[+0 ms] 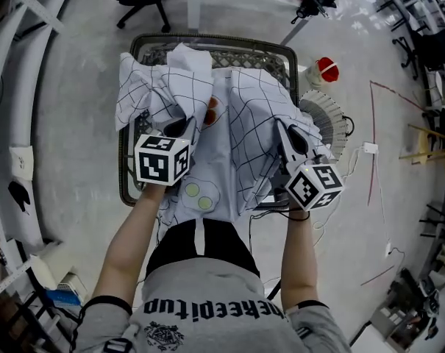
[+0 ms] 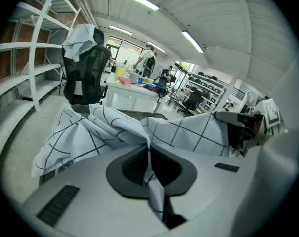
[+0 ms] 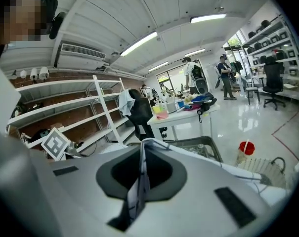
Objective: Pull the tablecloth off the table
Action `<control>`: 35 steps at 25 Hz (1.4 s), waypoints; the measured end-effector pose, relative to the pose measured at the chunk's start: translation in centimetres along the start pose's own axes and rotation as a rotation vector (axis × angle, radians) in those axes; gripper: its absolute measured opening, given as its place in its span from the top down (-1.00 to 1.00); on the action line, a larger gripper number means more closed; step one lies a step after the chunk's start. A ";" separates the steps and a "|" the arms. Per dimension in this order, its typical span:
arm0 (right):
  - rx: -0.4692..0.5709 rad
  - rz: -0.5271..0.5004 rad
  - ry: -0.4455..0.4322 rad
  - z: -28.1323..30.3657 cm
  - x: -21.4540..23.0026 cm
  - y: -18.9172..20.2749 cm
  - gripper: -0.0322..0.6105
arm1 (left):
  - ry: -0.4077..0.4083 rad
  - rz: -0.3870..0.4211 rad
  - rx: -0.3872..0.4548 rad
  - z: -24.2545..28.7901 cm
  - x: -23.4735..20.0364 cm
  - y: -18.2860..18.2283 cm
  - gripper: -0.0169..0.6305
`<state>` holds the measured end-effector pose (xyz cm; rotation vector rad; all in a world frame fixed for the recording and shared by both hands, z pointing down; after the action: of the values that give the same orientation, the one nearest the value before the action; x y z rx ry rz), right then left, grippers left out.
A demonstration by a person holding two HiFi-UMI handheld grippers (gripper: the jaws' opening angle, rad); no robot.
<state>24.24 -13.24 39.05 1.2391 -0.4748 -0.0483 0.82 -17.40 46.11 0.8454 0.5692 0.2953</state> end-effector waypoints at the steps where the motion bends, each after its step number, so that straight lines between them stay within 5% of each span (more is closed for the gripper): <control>1: 0.000 0.003 -0.002 0.0 -0.1 0.1 0.86 | 0.020 0.012 -0.010 0.5 1.0 0.2 0.89; 11: -0.008 0.012 0.009 -0.1 0.0 0.4 0.86 | 0.174 0.137 -0.148 5.5 6.9 4.3 0.89; 15: -0.010 0.016 0.006 -0.1 0.0 0.4 0.86 | 0.200 0.221 -0.076 4.4 6.4 5.0 0.89; 20: -0.013 0.017 0.006 -0.1 0.0 0.6 0.86 | 0.298 0.171 0.010 2.0 5.5 4.3 0.54; 22: -0.016 0.015 0.003 0.0 -0.1 0.6 0.86 | 0.275 0.188 0.043 1.0 4.7 3.8 0.58; 24: -0.020 0.011 -0.004 0.1 -0.5 0.6 0.86 | 0.235 0.224 0.078 0.1 3.9 3.3 0.88; 35: -0.056 -0.084 -0.144 2.3 -7.4 0.9 0.86 | 0.150 0.182 0.199 -5.1 -0.1 1.0 0.90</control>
<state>16.52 -12.85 38.06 1.2049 -0.5425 -0.2218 -2.23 -13.68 44.27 1.0763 0.6701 0.4768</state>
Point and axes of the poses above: the fingertips, and each gripper's own axes: z forward along the fingers, x to its right, y out of its underside, the point moved 5 cm from there along -z, backward along the fingers, and after that the axes turned 7 degrees about x, right-handed, at the moved point
